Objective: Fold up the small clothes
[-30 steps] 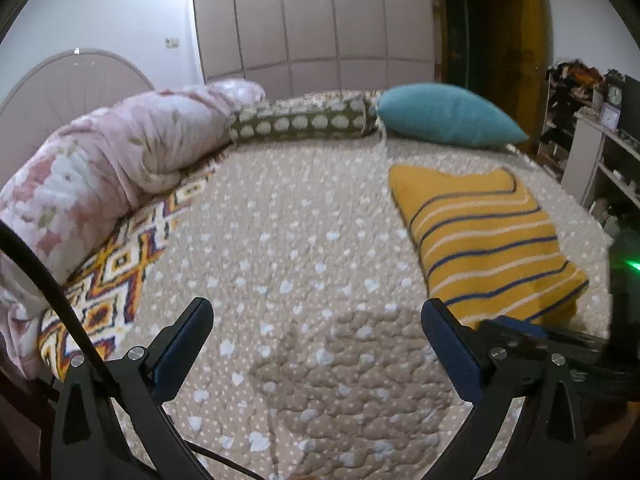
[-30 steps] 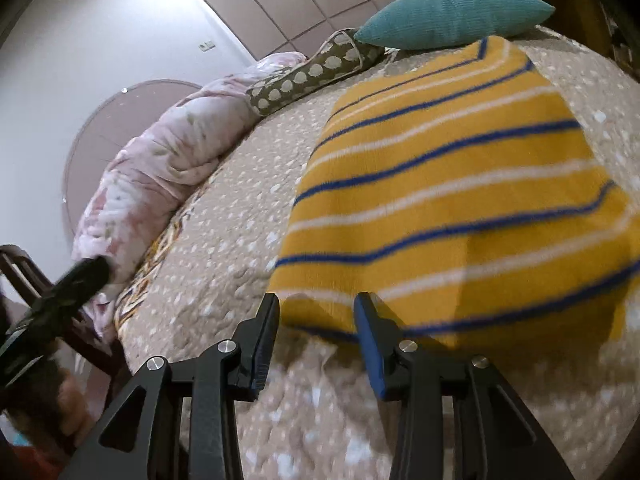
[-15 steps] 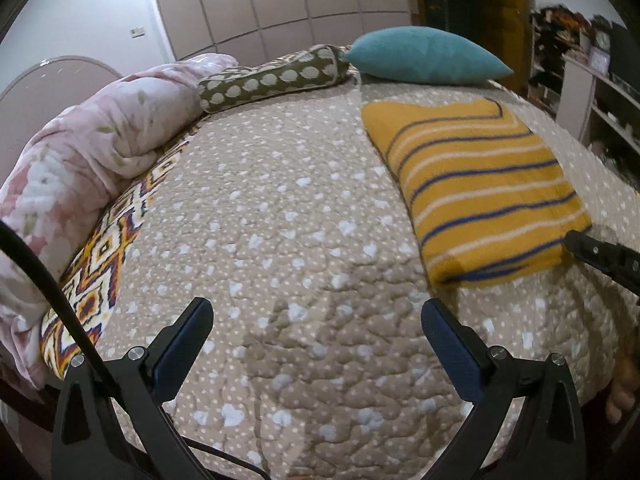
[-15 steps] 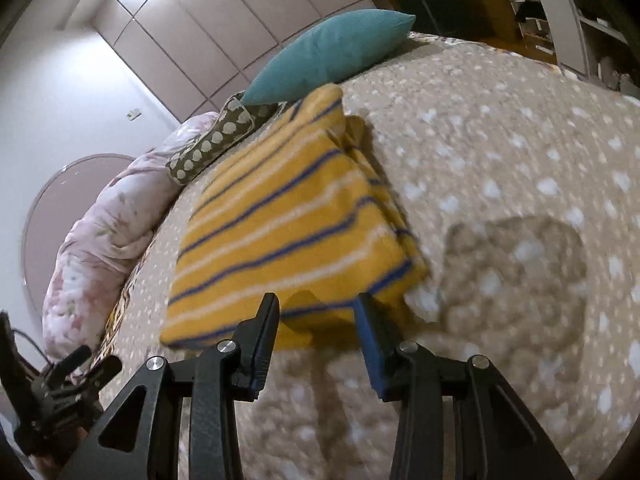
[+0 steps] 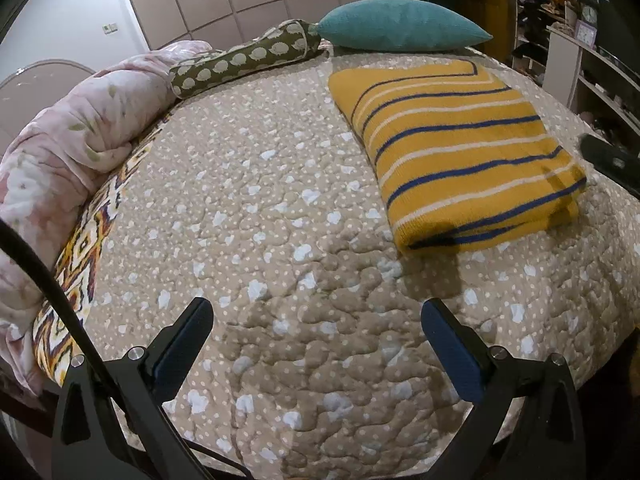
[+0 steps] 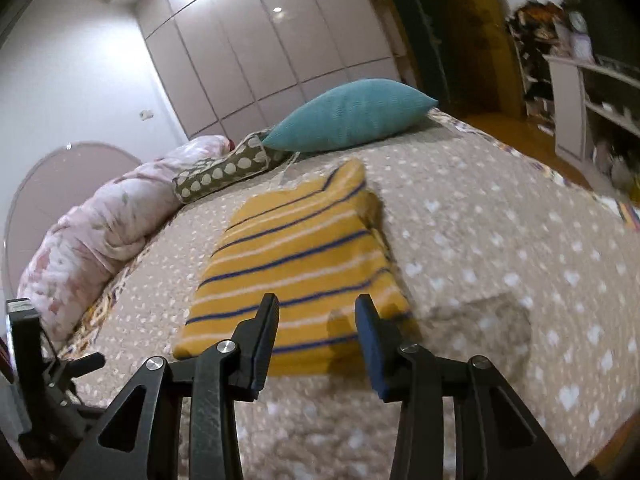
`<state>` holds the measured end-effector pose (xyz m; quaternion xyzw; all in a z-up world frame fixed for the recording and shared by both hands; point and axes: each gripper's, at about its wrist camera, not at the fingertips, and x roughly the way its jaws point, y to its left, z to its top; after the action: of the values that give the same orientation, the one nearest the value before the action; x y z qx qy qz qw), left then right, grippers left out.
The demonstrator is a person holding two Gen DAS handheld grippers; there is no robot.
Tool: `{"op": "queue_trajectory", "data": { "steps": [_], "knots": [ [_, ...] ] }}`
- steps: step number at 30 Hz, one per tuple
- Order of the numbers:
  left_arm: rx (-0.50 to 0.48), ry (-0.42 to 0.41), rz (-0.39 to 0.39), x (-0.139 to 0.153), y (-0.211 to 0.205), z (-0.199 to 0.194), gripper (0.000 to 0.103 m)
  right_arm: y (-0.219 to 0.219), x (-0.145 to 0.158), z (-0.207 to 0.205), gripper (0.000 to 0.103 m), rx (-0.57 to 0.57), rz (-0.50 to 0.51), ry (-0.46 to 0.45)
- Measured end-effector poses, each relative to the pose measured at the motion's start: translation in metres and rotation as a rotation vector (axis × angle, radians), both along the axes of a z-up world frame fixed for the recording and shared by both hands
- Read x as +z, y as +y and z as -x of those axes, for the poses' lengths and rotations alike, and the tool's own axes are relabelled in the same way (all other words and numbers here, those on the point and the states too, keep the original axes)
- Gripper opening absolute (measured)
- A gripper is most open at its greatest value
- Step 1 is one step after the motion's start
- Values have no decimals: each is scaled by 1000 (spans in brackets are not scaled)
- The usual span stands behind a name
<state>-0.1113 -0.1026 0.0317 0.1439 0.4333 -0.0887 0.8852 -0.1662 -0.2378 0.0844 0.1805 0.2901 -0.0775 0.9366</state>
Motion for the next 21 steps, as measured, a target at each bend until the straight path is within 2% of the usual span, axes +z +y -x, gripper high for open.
{"op": "queue_trajectory", "data": {
  "steps": [3,5,6,7,10,13,15,18,19,20,21],
  "knots": [
    [0,7,0,-1,1,0,103,0,-17,-22,43,4,12,61],
    [1,16,2,-2,3,-2,103,-7,-40,-33,43,-9,-22,148],
    [1,20,4,-4,4,-3,103,-9,-49,-32,43,-8,-38,164],
    [2,24,5,-5,5,-4,103,-9,-51,-26,43,-2,-30,141],
    [2,43,11,-11,5,-8,103,-4,-43,-21,44,12,-2,151],
    [-3,71,23,-19,5,-11,103,-3,-21,-20,44,38,-11,86],
    [-2,94,27,-25,6,-13,103,-1,-6,-31,44,58,-6,56],
    [1,120,41,-35,9,-16,103,2,7,-62,44,102,-57,49],
    [2,130,50,-38,10,-17,103,4,10,-79,41,139,-94,41],
    [4,138,61,-39,12,-18,103,5,11,-90,30,163,-117,31],
    [5,143,73,-40,13,-19,103,7,11,-104,24,186,-140,25]
  ]
}}
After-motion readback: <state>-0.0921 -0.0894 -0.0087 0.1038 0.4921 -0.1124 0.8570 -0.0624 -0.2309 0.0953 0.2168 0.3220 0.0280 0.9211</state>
